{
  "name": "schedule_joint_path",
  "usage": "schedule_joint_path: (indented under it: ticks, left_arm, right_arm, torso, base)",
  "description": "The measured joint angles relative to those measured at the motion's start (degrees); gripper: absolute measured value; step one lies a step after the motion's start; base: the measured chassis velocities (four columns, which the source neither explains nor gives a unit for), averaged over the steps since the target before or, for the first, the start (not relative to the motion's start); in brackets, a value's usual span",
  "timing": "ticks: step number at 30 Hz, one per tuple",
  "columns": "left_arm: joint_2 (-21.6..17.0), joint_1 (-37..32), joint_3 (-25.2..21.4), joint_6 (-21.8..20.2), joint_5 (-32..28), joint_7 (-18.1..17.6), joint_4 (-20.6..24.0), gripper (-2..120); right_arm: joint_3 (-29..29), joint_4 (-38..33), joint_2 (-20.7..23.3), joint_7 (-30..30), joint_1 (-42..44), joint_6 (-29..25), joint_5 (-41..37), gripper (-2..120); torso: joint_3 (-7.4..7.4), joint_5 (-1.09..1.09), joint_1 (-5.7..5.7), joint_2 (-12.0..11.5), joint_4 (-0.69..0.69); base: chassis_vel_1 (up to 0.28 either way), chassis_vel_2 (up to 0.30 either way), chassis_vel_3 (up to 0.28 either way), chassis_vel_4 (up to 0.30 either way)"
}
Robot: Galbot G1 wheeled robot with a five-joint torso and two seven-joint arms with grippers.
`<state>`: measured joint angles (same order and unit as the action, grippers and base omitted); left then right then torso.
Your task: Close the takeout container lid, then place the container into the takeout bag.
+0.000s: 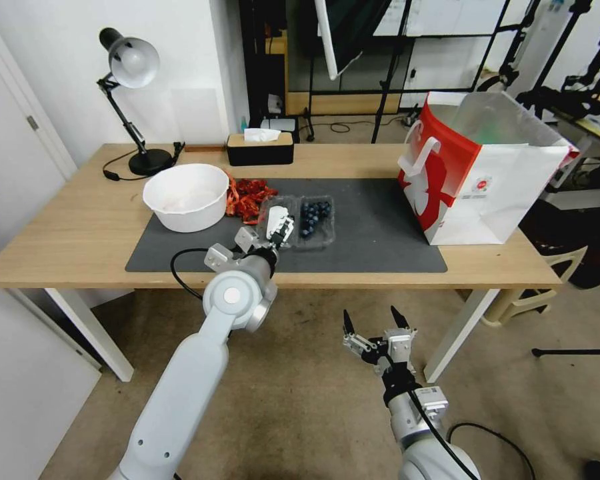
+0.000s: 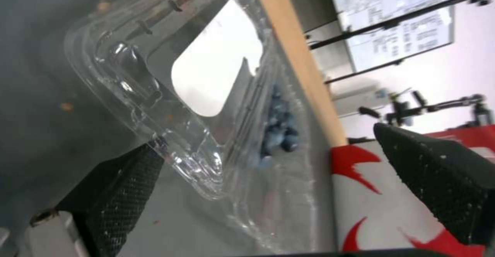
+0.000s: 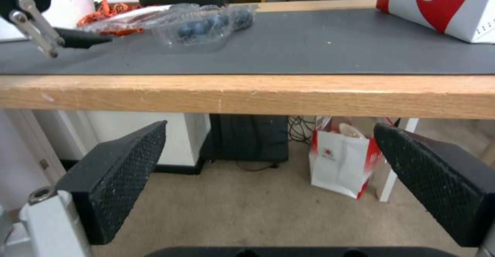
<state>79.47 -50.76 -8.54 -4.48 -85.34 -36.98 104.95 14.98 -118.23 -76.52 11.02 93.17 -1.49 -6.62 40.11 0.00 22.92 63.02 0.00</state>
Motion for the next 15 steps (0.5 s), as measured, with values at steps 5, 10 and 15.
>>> schedule_joint_path:
  ticks: [5, 10, 15]
  left_arm:
    - [-0.2, -1.1, 1.4, 2.6, 4.1, 6.0, 0.1, 100]
    - [-0.1, -1.5, 1.8, 4.0, 6.4, 10.0, -0.1, 100]
    - [1.0, -0.9, 1.6, 5.2, 7.3, 13.5, -0.6, 100]
  right_arm:
    - [0.0, 0.3, -0.3, -0.2, 0.5, -0.6, 0.4, 100]
    - [-0.1, 0.6, -0.6, -0.3, 0.7, -0.8, 0.7, 100]
    - [-0.2, 0.6, -0.8, -0.4, 0.6, -0.8, 0.9, 100]
  torso:
    - [0.0, 0.0, 0.0, 0.0, 0.0]
    - [-0.01, 0.01, 0.0, 0.0, 0.0]
    - [0.0, 0.01, 0.0, 0.0, 0.0]
  base:
    - [0.0, 0.0, 0.0, 0.0]
    - [0.0, 0.0, 0.0, 0.0]
    - [0.0, 0.0, 0.0, 0.0]
